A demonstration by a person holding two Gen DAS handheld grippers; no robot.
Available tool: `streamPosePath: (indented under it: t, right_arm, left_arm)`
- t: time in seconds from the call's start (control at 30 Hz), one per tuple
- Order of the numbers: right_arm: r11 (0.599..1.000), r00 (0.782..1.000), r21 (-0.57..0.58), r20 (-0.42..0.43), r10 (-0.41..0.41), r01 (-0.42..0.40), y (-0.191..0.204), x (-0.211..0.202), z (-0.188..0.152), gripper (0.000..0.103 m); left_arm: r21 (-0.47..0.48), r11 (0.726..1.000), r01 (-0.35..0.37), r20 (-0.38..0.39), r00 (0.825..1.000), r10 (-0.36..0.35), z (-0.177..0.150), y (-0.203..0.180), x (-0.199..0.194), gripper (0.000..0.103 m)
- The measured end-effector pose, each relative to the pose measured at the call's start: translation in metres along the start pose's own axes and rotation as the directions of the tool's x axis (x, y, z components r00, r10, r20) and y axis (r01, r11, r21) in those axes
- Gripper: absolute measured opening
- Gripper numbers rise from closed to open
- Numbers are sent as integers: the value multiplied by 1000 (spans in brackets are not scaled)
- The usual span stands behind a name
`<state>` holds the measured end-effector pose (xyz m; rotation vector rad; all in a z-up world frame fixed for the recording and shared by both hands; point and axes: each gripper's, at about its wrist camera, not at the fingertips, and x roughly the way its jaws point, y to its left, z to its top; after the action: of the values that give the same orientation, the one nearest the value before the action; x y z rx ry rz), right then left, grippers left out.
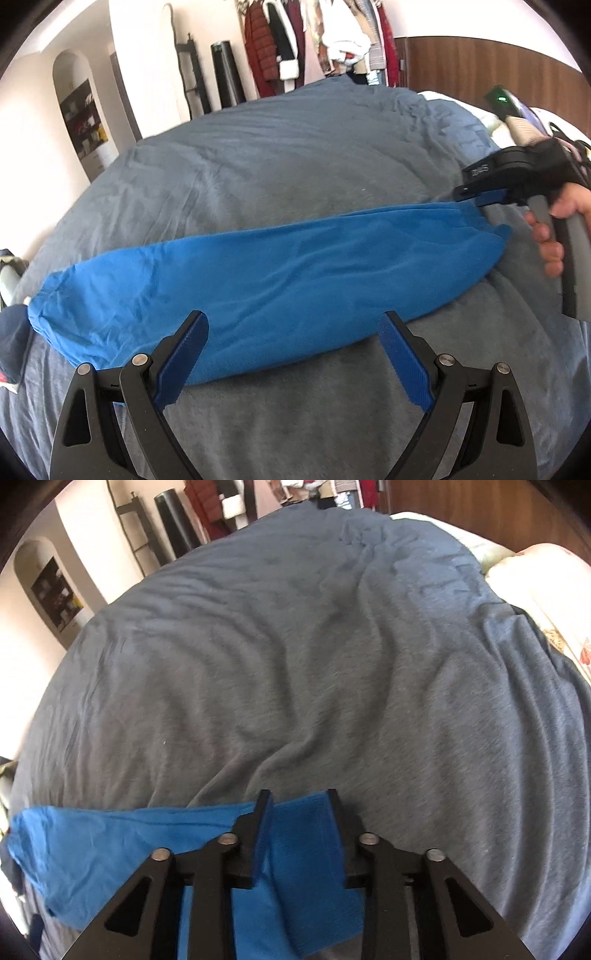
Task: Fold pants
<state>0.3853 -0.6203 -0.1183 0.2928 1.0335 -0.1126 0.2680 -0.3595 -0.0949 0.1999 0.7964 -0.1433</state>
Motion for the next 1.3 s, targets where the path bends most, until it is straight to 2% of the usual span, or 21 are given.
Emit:
streamPosePath:
  t: [0.03,0.2,0.37,0.4,0.47,0.5,0.67,0.73,0.8,0.87,0.93,1.07,1.2,1.23,1.3]
  right_arm:
    - [1000,1000,4,-3,3,-3,-1,0,0,38]
    - [1000,999,10,-42,-5,5,-2,12,4,38]
    - [998,996,64,-87,34,-29,-5,24,4,38]
    - [997,996,69,-89,29,-23,-5,25,4,35]
    - [999,997,39,-78,-23,26,-4,22,2,14]
    - [999,997,22,-64,-39,41,-2,18,1,11]
    - [999,999,-24,34,-23,24,1,-12,-6,6]
    - [999,993,-8,107,-49,50,-1,-26,-4,5]
    - [999,983,26,180,-34,29,-3,-39,-2,5]
    - [998,974,57,222,-52,41,-4,-42,6,5]
    - [994,975,92,210,-77,58,-6,-33,13,5]
    - [990,979,80,158,-127,115,4,-4,14,5]
    - [986,983,108,124,-138,125,1,8,7,7]
    - [984,980,112,124,-153,139,0,7,5,9]
    - [976,972,121,134,-195,180,-1,0,2,24]
  left_arm:
    - [-3,1000,2,-6,1000,-2,2,2,3,94]
    - [2,1000,-7,-4,1000,7,14,9,12,94]
    - [18,1000,-16,3,1000,16,22,7,13,94]
    - [16,1000,-18,8,1000,18,22,7,12,94]
    - [17,1000,-6,13,1000,5,22,6,11,96]
    - [17,1000,-4,14,1000,3,21,6,11,97]
    - [0,1000,21,-1,1000,-21,15,5,14,97]
    - [2,1000,10,7,1000,-10,14,4,13,97]
    - [7,1000,-7,15,1000,7,14,3,13,97]
    - [9,1000,-15,13,1000,15,15,4,14,97]
    - [10,1000,-17,13,1000,16,14,6,14,97]
    - [21,999,-34,20,999,34,11,10,14,97]
    - [11,999,-42,7,999,42,9,18,19,97]
    - [3,999,-39,-1,999,39,8,20,21,97]
    - [-7,999,-37,-12,999,37,7,22,22,97]
